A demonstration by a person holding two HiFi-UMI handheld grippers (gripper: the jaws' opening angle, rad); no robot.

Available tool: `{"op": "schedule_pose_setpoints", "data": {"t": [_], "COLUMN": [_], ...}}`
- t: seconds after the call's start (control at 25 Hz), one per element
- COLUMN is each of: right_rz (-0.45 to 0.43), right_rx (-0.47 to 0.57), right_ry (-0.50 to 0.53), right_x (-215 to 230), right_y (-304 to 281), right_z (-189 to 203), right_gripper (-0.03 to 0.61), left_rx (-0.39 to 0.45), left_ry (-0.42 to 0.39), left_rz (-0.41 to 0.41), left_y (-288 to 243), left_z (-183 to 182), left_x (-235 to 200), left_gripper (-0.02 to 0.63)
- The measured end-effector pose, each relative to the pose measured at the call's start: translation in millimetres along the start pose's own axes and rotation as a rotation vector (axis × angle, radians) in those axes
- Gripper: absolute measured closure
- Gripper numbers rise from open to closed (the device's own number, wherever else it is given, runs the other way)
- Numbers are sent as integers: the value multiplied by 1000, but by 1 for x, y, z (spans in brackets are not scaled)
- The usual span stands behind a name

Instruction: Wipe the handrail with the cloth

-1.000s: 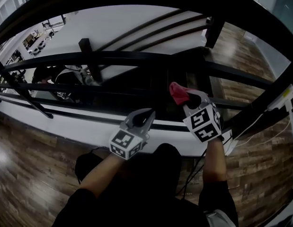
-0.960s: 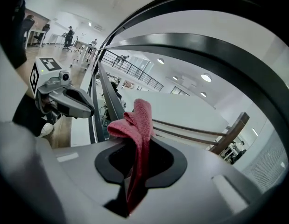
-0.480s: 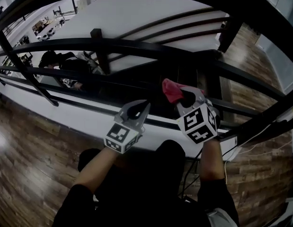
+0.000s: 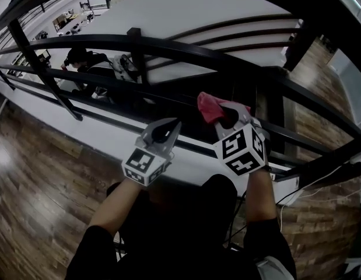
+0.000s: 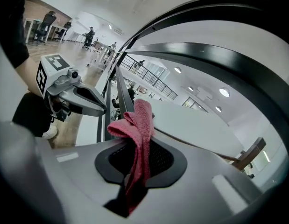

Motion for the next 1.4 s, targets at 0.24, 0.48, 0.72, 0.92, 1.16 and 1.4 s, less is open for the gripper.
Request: {"op": "schedule_pose_setpoints", "data": {"t": [0.24, 0.48, 0.72, 0.92, 1.16, 1.4], "right_rz": [-20, -29, -15, -9, -28, -6], "right_rx": [3, 18, 21, 28, -27, -135], "right_ry": [17, 48, 85, 111, 100, 94], "right_x": [-8, -20, -34, -51, -65, -74], "right_y": [-11, -23, -32, -44, -59, -66], "right_z": [-26, -54, -83, -115, -146, -154], "right_gripper": [528, 528, 528, 528, 528, 528], "left_rx": [20, 57, 76, 85, 48, -39], "left_ry": [18, 37, 17, 20, 47, 61], "left_rz": [-47, -60, -91, -79, -27, -28], "left_y": [23, 40, 63, 76, 84, 104], "left_z": [-1, -4, -6, 0, -1, -11], "left_x": [-27, -50, -86, -116, -144, -162], "left_gripper": [614, 614, 614, 614, 614, 614]}}
Point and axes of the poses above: the fingertips, and each gripper's own axes: y backward along the fingers, x to its right, z out of its underside, the point moved 9 cm from there along y, backward along the fingers, and after that the axes turned 7 degrees about -x, right-handed, at the moved point
